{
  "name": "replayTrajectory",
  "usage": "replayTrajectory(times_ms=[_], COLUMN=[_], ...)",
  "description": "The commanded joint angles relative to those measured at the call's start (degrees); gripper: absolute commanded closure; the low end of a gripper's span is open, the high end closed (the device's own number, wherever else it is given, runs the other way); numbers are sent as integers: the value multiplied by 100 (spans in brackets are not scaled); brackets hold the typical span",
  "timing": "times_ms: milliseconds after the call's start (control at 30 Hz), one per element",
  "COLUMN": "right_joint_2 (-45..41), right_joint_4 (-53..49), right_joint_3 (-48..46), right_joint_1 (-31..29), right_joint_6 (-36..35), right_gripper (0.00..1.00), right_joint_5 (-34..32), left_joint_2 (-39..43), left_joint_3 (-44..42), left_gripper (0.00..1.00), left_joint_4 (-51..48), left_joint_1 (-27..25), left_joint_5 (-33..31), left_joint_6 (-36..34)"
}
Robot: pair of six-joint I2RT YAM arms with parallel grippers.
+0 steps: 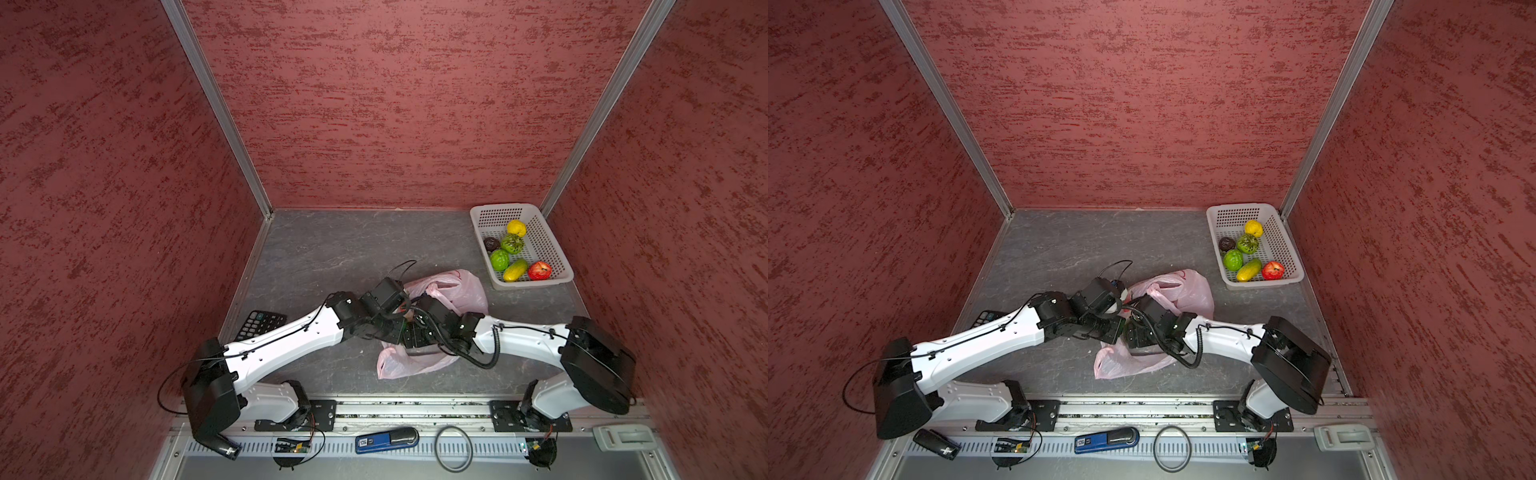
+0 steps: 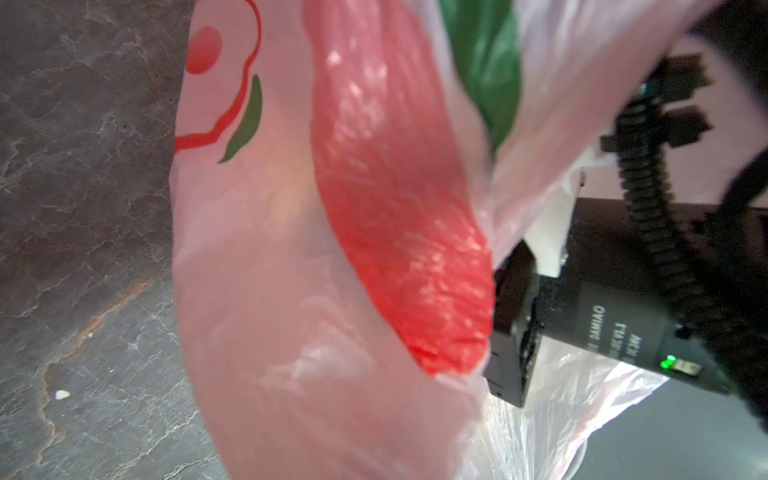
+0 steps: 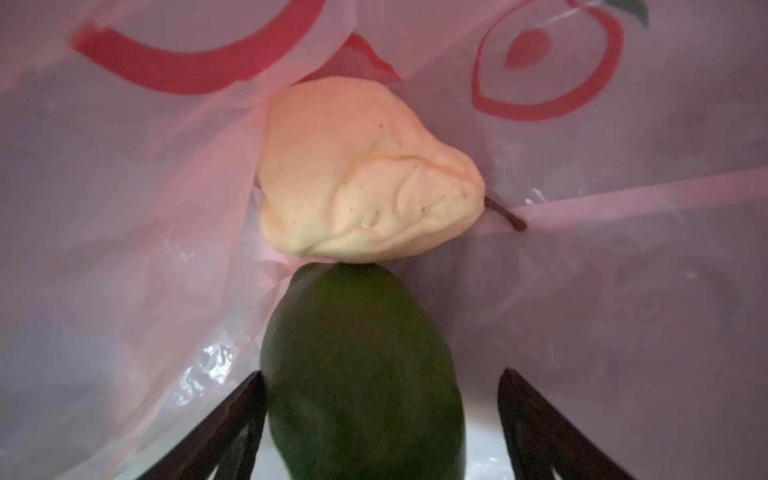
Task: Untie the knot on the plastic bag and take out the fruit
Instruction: 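Lower the right gripper and close it on the dark green fruit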
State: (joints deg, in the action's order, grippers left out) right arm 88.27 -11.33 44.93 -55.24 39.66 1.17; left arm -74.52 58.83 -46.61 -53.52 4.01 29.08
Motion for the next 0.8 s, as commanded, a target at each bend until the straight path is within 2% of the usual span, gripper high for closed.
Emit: replayTrajectory(times_ms=[0, 100, 167, 233, 433, 500, 767], right_joint_2=[245, 473, 540, 521, 385, 263, -384], right_joint_4=[124, 92, 105, 127, -44, -95, -300], right_joint_3=[309, 466, 481, 452, 411, 367, 257], right_joint_1=[-33, -31, -30, -30, -34, -30, -31], right_joint_6=[-143, -258, -275, -233, -208, -180, -121], right_gripper=[8, 6, 8, 19, 39, 42, 44], right_joint_5=[-205, -231, -231, -248, -203, -212, 5], left_joint_2=[79, 70, 82, 87, 87, 70, -23], left_joint_3=[-38, -39, -43, -40, -39, -38, -46], left_gripper=[100, 100, 100, 100, 100, 100, 100], left_joint_4=[82, 116, 117, 125, 204, 239, 344], left_joint_1=[78, 124, 160, 187, 220, 220, 242], left_joint_5=[113, 143, 149, 148, 160, 159, 54], left_joint_6=[-146, -166, -191, -203, -210, -201, 7])
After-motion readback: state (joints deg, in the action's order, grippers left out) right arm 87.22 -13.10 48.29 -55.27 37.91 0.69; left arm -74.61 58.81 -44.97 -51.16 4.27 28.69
